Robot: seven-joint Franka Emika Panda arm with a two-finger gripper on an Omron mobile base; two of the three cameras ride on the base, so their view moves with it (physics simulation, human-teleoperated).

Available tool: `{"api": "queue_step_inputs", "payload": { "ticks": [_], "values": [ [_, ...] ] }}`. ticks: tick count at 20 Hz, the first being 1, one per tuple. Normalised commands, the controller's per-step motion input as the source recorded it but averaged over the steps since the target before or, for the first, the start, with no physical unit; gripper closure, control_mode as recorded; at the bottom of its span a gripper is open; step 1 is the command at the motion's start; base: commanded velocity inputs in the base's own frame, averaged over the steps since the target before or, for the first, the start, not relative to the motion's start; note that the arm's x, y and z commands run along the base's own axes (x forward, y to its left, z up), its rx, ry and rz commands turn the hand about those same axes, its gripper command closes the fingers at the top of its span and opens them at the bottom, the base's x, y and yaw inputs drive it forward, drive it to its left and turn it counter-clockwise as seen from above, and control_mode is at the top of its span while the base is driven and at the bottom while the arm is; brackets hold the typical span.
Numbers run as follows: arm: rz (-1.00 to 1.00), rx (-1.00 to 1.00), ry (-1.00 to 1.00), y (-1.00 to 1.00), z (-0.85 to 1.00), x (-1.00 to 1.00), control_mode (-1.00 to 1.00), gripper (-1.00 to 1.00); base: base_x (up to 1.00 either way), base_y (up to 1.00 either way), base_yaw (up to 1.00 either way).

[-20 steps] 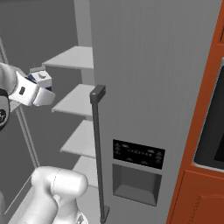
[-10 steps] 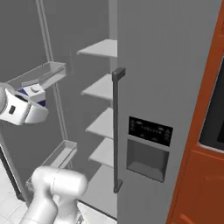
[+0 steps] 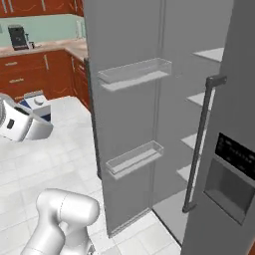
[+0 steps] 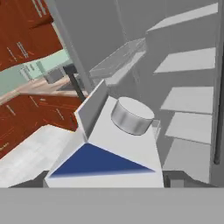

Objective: Take a sugar cube from the saucer and place it inside the coffee. Then, grab milk from the fridge and place it next to the coffee on the counter to sweeten the coffee.

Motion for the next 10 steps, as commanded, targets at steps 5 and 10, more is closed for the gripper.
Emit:
{"api": "queue_step_inputs", "payload": {
  "ticks": [5, 10],
  "values": [
    [0.0, 0.0, 0.0, 0.0, 0.0, 0.0, 1.0, 1.0, -0.6, 0.0, 0.99],
    [0.0, 0.0, 0.0, 0.0, 0.0, 0.0, 1.0, 1.0, -0.3, 0.23, 1.0]
  ]
}}
